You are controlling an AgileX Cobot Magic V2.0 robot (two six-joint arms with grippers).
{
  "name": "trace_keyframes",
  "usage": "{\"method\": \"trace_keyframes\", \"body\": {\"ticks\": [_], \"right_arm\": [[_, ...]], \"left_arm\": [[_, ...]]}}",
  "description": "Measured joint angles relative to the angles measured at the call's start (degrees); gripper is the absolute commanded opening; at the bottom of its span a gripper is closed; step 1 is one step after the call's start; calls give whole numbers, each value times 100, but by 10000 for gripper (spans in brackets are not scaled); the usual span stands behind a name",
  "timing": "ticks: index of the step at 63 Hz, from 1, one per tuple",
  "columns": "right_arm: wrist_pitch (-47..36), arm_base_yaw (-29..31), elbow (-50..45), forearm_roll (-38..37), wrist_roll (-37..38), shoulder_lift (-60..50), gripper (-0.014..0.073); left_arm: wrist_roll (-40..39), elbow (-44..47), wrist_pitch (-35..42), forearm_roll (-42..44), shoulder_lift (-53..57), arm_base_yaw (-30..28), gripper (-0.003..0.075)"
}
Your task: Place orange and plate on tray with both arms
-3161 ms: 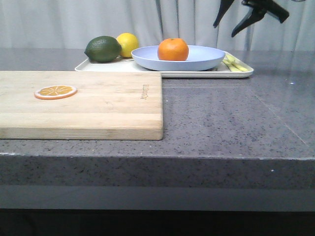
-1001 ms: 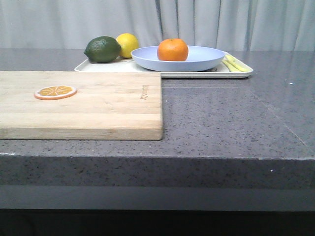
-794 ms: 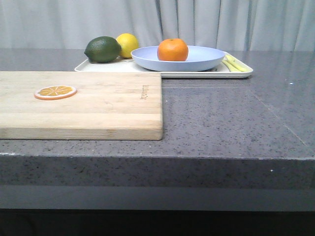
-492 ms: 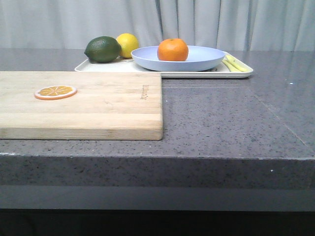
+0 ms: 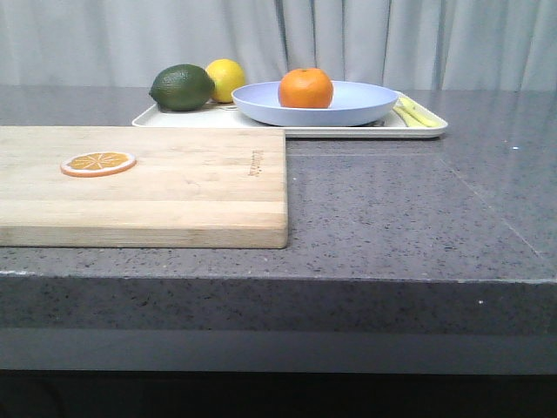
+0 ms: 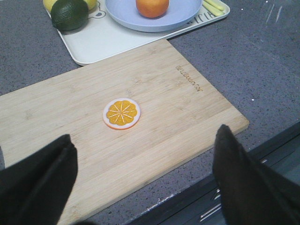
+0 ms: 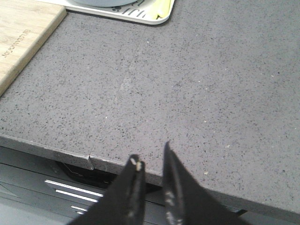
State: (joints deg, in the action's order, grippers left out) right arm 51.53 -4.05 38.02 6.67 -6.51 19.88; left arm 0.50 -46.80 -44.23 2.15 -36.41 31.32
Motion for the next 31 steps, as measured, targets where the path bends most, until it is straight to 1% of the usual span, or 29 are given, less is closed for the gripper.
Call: {"method": "trace_keyframes", "body": {"ticks": [4, 5, 8, 13, 19, 20, 31], "right_arm": [[0, 0, 0, 0, 0, 0, -86], [0, 0, 0, 0, 0, 0, -96], [0, 0, 0, 0, 0, 0, -119], [0, 0, 0, 0, 0, 0, -117], [0, 0, 0, 0, 0, 0, -117], [0, 0, 0, 0, 0, 0, -117], [0, 0, 0, 0, 0, 0, -117]], "left_arm": [[0, 0, 0, 0, 0, 0, 321], [0, 0, 0, 0, 0, 0, 288], [0, 0, 0, 0, 0, 0, 223], [0, 0, 2, 0, 0, 0, 104], [0, 0, 2, 0, 0, 0, -8], [0, 0, 2, 0, 0, 0, -22], [0, 0, 2, 0, 0, 0, -20]]}}
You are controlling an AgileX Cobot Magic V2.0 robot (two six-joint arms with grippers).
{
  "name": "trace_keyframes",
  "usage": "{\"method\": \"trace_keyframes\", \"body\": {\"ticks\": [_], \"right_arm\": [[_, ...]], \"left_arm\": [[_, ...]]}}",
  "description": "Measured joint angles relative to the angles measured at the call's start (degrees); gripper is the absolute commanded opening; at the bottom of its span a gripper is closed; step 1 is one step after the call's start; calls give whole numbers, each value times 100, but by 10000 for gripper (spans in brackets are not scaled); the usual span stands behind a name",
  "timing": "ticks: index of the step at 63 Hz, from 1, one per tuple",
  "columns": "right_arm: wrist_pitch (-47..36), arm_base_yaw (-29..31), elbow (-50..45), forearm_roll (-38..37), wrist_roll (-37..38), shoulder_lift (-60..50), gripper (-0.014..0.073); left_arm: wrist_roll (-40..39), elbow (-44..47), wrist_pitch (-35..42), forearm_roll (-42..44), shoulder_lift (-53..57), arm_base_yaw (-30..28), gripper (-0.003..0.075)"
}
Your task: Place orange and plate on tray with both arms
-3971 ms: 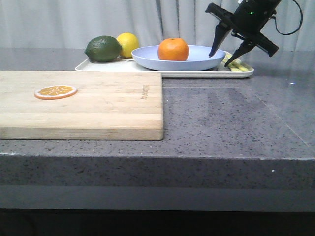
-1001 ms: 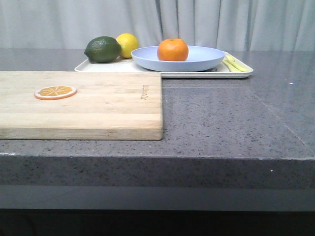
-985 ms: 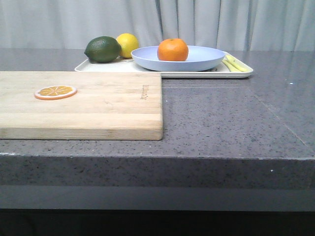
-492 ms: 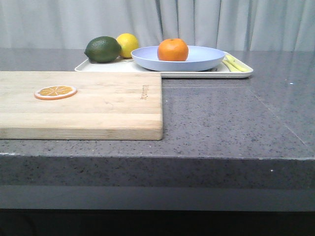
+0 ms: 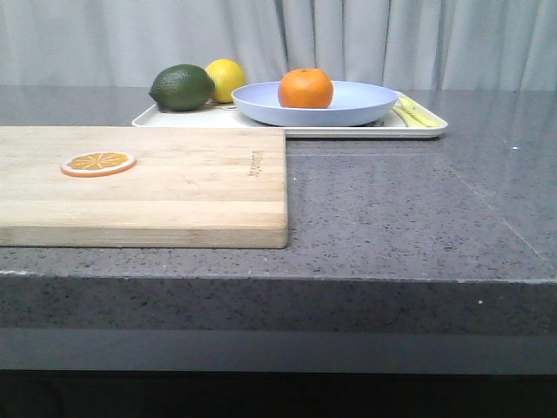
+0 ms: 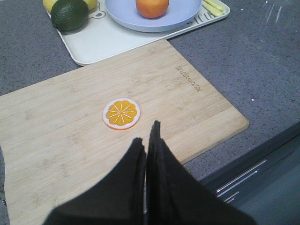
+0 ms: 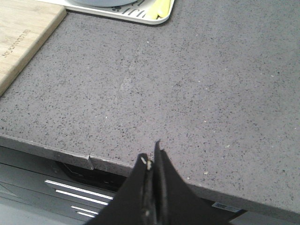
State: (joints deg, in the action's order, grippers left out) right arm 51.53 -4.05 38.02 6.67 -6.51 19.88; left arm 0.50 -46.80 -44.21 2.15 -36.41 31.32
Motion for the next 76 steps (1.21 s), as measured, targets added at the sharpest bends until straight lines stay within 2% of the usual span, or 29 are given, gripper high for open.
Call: {"method": "trace_keyframes", "body": {"ticks": [32, 41, 50, 56, 64, 76], "right_arm": [[-3, 0, 0, 0, 12, 0, -117], [-3, 0, 0, -3, 12, 0, -117], [-3, 0, 0, -3, 12, 0, -117], [-3, 0, 0, -12, 12, 0, -117], [-3, 0, 0, -12, 12, 0, -117], [-3, 0, 0, -12, 12, 0, -117]], "left_arm": [[0, 35, 21, -12, 76, -26, -20], [0, 273, 179, -25, 499, -604, -20], [0, 788, 764, -25, 1188, -1601, -20], [0, 1369, 1308, -25, 1617, -2044, -20], [0, 2351, 2318, -178, 2274, -2368, -20], [0, 3938, 3551, -472, 3192, -2488, -20]]}}
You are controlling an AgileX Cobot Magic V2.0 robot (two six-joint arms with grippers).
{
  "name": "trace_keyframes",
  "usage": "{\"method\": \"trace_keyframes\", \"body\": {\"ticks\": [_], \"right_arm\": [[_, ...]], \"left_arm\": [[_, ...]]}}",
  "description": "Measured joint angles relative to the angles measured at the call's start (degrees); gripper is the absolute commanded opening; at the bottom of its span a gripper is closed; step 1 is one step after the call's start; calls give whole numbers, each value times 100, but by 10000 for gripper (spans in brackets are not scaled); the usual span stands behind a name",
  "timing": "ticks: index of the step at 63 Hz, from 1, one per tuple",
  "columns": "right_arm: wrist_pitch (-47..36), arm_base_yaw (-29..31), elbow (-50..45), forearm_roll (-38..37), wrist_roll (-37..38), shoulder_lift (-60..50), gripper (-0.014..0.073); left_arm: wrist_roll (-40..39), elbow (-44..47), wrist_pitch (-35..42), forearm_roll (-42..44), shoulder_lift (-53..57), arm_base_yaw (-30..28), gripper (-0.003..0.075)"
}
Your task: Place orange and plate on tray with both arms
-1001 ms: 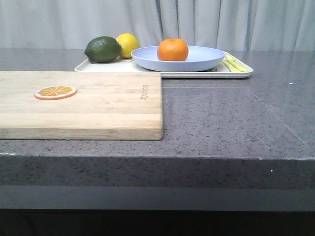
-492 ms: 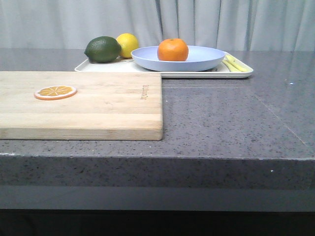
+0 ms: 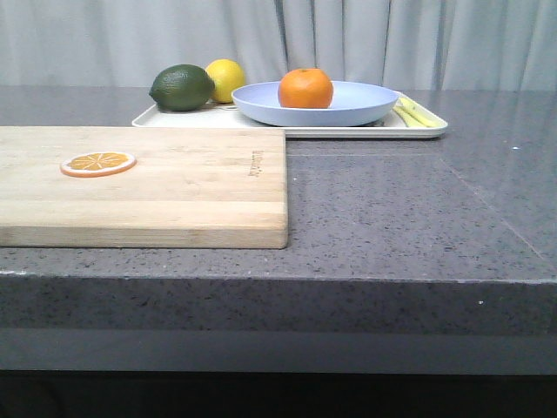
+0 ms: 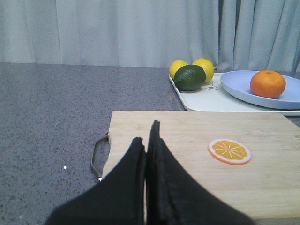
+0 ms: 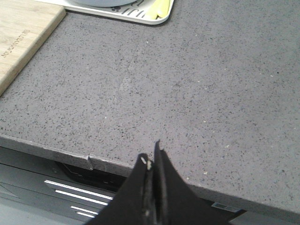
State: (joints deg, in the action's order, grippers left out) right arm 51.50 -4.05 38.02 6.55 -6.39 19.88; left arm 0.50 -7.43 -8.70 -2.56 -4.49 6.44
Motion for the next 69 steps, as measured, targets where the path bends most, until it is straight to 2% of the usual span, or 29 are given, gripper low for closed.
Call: {"method": "trace_keyframes", "body": {"ticks": [7, 15, 69], "right_arm": [[0, 0, 0, -11, 0, 0, -117], [0, 0, 0, -11, 0, 0, -117], [-10, 0, -10, -22, 0, 0, -117]], "left_arm": [[0, 717, 551, -107, 377, -12, -20], [-50, 785, 758, -158, 467, -12, -20], [-50, 785, 710, -26, 467, -12, -20]]}}
